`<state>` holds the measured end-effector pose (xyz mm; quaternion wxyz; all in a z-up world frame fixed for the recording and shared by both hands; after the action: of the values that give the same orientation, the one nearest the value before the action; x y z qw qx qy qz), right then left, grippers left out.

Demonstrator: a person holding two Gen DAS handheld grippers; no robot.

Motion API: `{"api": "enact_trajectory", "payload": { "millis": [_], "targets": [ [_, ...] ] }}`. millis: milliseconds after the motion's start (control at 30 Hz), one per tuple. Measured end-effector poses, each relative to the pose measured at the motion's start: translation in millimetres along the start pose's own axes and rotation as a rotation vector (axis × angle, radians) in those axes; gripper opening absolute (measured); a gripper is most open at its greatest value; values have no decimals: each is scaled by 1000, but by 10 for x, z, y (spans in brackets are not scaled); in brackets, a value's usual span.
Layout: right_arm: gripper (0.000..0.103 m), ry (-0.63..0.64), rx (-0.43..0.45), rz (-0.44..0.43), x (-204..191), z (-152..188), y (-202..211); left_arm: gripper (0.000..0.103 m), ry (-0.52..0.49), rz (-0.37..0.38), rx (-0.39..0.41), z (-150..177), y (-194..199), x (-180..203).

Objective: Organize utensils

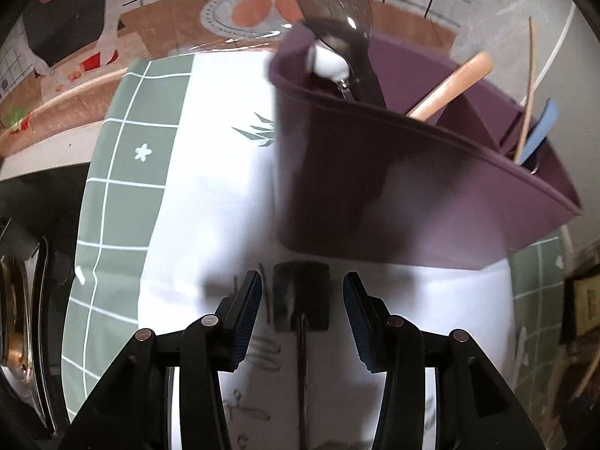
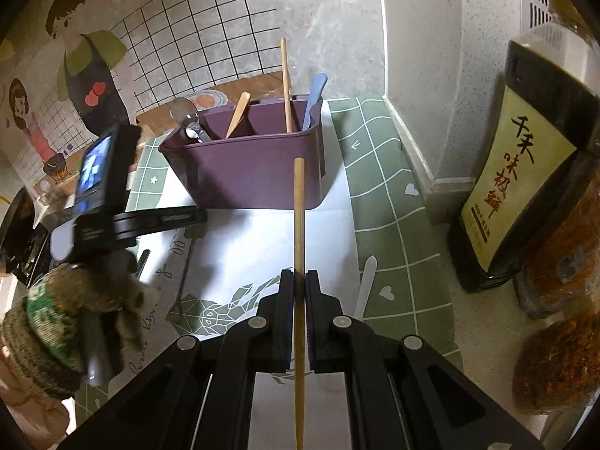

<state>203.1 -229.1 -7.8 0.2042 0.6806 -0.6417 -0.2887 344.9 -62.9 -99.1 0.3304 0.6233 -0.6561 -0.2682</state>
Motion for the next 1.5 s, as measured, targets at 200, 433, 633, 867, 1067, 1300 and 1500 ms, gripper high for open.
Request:
{"api": "enact_trajectory", "payload": {
  "millis": [200, 433, 633, 867, 1067, 1300, 1500],
  "targets": [
    [6, -2, 2, 14, 72, 16, -24, 43, -81, -41, 28, 40, -49, 88],
    [6, 4, -1, 24, 51, 8, -16, 33, -93, 44, 33, 131, 87, 28],
    [6, 33, 15, 15, -44, -40, 74, 33, -82, 155, 115, 340, 687, -192],
    [6, 46, 17, 19, -114, -64, 109, 33, -33, 232, 168, 485, 1225, -506],
    [6, 58, 22, 6, -226, -94, 121, 33, -23, 246, 194, 588, 1452, -564],
    [6, 80, 46, 1, -332, -180, 171, 33, -56, 265, 257, 412, 1660, -530],
    [6, 123, 262, -32, -450, -952, 675, 31, -87, 355, 503, -428, 2440, -354]
  ]
}}
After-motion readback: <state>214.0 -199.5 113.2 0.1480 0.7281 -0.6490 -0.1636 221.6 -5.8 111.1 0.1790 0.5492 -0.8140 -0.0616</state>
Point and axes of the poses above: each gripper's, at about its wrist camera, not at the fingertips, and y roughly against the way its jaws point, x to its right, z to its underside, the point moved 3 cm from there along -y, roughly the way its jaws point, and after that the axes turned 13 degrees about x, right-handed, at the moved point
